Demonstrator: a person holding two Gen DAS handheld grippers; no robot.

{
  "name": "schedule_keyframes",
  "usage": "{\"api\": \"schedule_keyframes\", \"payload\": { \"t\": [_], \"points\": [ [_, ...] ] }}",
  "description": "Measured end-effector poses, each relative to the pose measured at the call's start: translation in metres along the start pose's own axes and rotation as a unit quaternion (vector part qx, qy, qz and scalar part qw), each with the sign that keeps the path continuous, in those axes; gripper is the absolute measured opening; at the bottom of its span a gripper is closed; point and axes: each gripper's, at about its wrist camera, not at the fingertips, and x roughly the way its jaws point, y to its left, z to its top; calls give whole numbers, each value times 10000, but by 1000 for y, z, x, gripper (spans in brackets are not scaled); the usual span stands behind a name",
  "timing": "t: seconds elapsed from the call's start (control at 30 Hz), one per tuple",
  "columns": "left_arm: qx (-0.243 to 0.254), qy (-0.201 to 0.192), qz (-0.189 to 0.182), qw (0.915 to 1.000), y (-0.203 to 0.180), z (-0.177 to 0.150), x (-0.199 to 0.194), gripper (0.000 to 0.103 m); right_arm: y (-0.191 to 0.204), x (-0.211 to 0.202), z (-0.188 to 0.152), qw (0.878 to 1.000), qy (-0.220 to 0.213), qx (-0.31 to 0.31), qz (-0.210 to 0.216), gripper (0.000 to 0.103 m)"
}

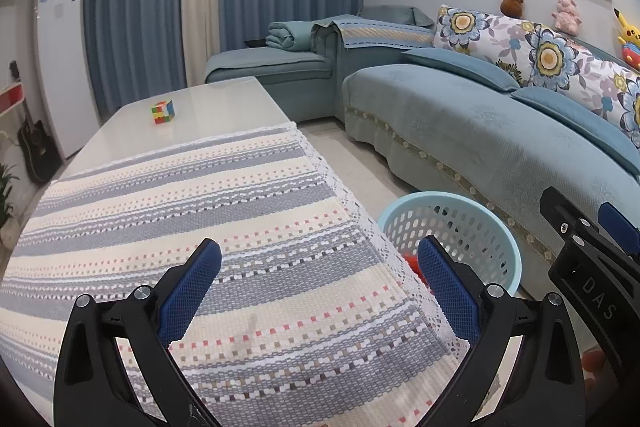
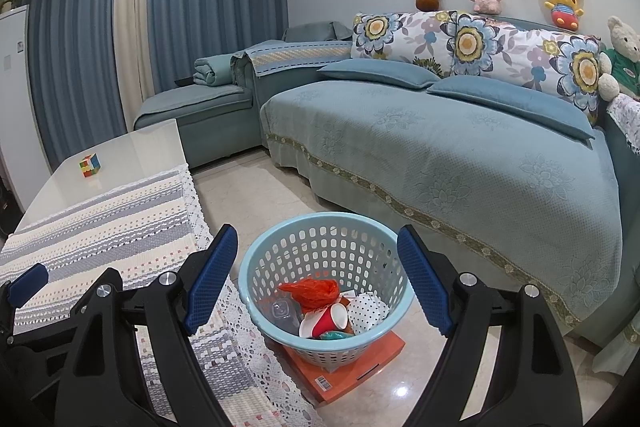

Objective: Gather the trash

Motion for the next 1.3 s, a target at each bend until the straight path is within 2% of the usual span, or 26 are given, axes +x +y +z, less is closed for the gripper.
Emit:
{"api": "schedule_keyframes", "payload": {
  "t": [1.3],
  "points": [
    [-140,37,104,9998,3,-1,-1,95,-5,-4,1,9999,-43,41,-90,78]
  ]
}}
